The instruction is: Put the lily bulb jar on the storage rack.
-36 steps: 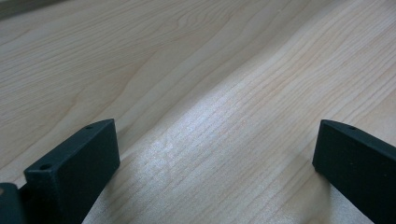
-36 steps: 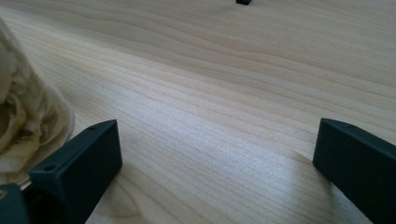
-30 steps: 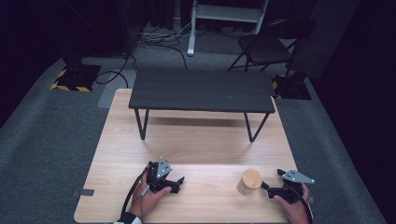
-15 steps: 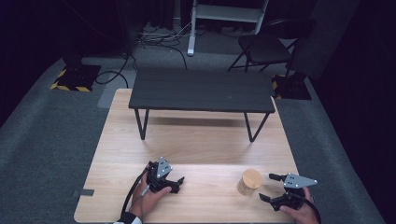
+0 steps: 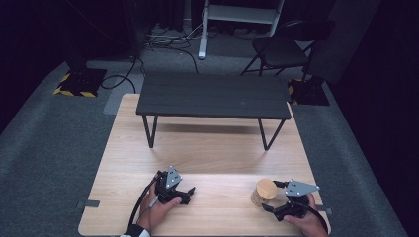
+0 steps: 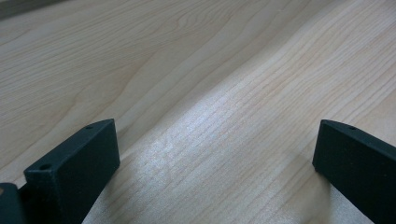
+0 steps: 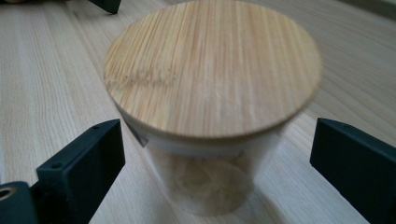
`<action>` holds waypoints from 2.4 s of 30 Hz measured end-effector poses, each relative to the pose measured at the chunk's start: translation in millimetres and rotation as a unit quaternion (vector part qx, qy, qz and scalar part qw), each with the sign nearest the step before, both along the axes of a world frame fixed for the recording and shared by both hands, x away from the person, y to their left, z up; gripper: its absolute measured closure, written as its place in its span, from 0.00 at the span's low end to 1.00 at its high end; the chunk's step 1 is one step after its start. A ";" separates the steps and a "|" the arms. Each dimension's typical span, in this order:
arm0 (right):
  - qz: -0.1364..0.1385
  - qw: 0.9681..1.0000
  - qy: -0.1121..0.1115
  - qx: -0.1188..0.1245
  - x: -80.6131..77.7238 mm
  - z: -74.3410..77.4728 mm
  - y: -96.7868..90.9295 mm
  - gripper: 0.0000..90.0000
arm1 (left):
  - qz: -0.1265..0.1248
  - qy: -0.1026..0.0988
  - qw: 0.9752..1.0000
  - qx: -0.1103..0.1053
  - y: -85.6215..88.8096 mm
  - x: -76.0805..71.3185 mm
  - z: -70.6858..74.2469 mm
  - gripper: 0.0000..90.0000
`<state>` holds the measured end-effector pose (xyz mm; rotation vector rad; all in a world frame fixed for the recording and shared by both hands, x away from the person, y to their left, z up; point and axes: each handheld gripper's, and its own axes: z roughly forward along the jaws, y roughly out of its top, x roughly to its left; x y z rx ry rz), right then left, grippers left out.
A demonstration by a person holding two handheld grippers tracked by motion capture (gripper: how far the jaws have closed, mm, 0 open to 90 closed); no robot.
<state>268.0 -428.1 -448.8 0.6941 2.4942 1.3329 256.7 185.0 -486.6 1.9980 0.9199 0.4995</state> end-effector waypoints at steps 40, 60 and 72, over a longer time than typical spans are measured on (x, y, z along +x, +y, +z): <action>-0.026 0.999 -0.021 0.015 0.2 -19.4 40.0 0.28 | 0.000 0.000 1.000 0.000 0.1 0.1 0.0 0.01; -0.050 0.999 -0.017 0.001 15.1 49.9 56.1 0.28 | 0.000 0.000 1.000 0.000 0.1 0.2 0.0 0.01; -0.029 0.999 -0.021 0.006 57.4 145.9 85.4 0.28 | -0.001 0.000 1.000 0.000 0.2 0.3 0.1 0.01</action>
